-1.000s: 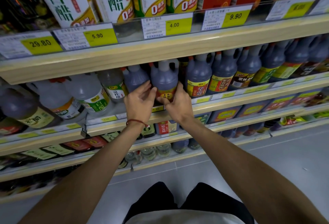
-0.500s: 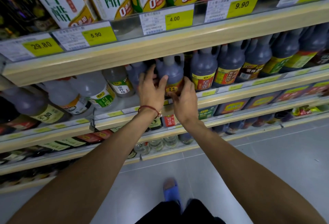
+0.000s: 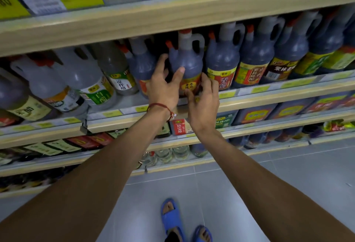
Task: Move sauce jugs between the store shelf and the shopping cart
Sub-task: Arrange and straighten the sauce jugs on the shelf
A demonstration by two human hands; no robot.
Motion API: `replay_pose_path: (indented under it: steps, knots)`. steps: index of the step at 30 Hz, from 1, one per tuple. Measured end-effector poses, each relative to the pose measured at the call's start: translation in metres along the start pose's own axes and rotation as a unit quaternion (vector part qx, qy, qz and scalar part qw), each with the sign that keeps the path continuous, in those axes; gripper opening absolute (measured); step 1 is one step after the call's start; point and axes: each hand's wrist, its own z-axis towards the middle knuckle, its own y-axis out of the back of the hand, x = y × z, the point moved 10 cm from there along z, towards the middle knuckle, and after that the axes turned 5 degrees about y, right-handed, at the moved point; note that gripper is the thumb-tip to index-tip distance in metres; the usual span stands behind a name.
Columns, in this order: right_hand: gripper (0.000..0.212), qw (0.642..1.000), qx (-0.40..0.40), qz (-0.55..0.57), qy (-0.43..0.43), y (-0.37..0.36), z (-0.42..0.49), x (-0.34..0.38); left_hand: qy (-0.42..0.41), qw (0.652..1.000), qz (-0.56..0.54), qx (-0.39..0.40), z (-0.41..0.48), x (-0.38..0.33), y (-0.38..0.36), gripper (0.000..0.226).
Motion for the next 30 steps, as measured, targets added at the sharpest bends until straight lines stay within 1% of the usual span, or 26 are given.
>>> replay_pose_path:
  steps: [5,8,12,14,15,18,19,21,23,27,28,30]
  knots:
    - [0.058,1.000,-0.012,0.008,0.019,0.003,-0.001,-0.001,-0.003,0.999,-0.031,0.015,0.002,0.002,-0.004,0.076]
    - [0.057,0.999,-0.022,-0.001,0.025,0.004,-0.002,-0.003,-0.014,0.999,-0.027,0.027,0.001,-0.001,-0.009,0.069]
    - [0.050,0.998,-0.060,0.012,0.030,0.009,-0.008,0.000,-0.024,0.998,-0.025,0.053,0.000,-0.003,-0.005,0.067]
    - [0.040,0.995,-0.083,0.030,0.036,0.010,-0.019,0.008,-0.040,0.996,-0.021,0.074,-0.012,-0.005,0.004,0.052]
    - [0.035,0.995,-0.083,0.036,0.044,0.008,-0.026,0.013,-0.051,0.996,-0.017,0.073,-0.020,-0.005,0.013,0.043]
    - [0.027,0.995,-0.048,0.039,0.082,-0.012,-0.039,0.034,-0.098,0.995,-0.015,0.008,-0.038,-0.003,0.059,0.025]
    - [0.029,0.995,-0.031,0.042,0.087,-0.020,-0.039,0.040,-0.117,0.993,-0.010,-0.022,-0.039,-0.003,0.075,0.022]
    - [0.037,0.995,0.000,0.045,0.087,-0.037,-0.035,0.051,-0.143,0.987,-0.004,-0.066,-0.033,0.000,0.099,0.023]
    - [0.050,0.996,0.018,0.037,0.074,-0.052,-0.027,0.055,-0.156,0.984,-0.009,-0.084,-0.020,0.001,0.113,0.026]
    - [0.083,0.997,0.069,0.035,0.027,-0.088,-0.015,0.050,-0.177,0.981,0.011,-0.077,0.006,-0.006,0.119,0.042]
    - [0.088,0.996,0.084,0.030,0.026,-0.097,-0.014,0.050,-0.180,0.981,0.020,-0.070,0.010,-0.008,0.118,0.045]
    - [0.091,0.994,0.103,0.007,0.029,-0.107,-0.010,0.050,-0.187,0.980,0.031,-0.062,0.015,-0.013,0.117,0.047]
